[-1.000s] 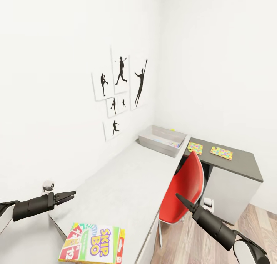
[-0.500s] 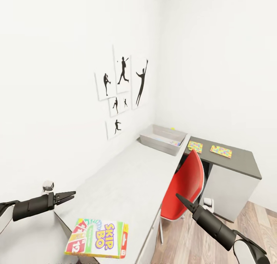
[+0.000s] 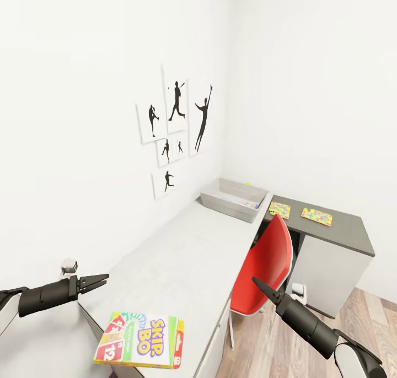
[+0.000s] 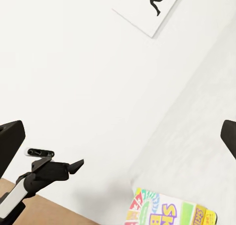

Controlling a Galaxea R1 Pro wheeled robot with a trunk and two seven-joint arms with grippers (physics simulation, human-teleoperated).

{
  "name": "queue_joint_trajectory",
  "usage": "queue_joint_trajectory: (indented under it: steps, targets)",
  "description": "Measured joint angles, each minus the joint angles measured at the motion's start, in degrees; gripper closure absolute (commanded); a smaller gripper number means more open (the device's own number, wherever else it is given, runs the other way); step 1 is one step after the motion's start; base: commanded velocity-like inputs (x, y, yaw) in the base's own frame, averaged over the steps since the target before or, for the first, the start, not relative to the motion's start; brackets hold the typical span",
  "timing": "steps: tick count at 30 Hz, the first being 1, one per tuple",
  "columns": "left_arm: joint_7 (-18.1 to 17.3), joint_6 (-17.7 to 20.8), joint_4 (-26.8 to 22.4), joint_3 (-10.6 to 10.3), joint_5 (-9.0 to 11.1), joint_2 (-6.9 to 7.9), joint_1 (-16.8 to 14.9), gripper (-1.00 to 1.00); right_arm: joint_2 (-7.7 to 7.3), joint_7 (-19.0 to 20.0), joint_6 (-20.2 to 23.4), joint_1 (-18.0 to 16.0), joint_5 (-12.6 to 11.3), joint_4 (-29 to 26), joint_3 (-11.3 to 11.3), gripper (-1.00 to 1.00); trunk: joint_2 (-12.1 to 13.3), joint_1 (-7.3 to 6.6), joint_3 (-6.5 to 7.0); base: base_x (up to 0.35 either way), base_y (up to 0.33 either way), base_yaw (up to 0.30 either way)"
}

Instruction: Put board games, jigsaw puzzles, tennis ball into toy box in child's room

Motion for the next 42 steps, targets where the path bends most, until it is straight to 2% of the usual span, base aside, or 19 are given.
queue_joint_trajectory:
  steps: [19,25,30,34,42]
  targets:
    - [0.6,0.1,1.0,0.0,0.1,-0.04,0.0,-1.00,-0.03,0.1,0.0,0.0,-0.1,0.0,0.0,-1.00,0.0,0.00,0.00,0.000,0.000,0.000]
    - [0.8,0.2,6.9,0.2,0.1,0.05,-0.2,-1.00,-0.08,0.3,0.1,0.0,-0.2,0.0,-0.4,-1.00,0.0,0.00,0.00,0.000,0.000,0.000]
    - [0.9,0.3,12.3,0.2,-0.1,0.37,-0.4,-1.00,-0.09,0.4,0.3,0.1,-0.5,0.0,-2.0,-1.00,0.0,0.00,0.00,0.000,0.000,0.000]
    - [1.2,0.2,13.6,0.2,-0.1,0.58,-0.5,-1.00,-0.12,0.4,0.4,0.2,-0.6,0.0,-2.5,-1.00,0.0,0.00,0.00,0.000,0.000,0.000]
    - [5.2,0.1,18.0,0.2,-0.1,0.59,-0.5,-1.00,-0.17,1.0,0.6,0.3,-0.6,0.0,-2.9,-1.00,0.0,0.00,0.00,0.000,0.000,0.000]
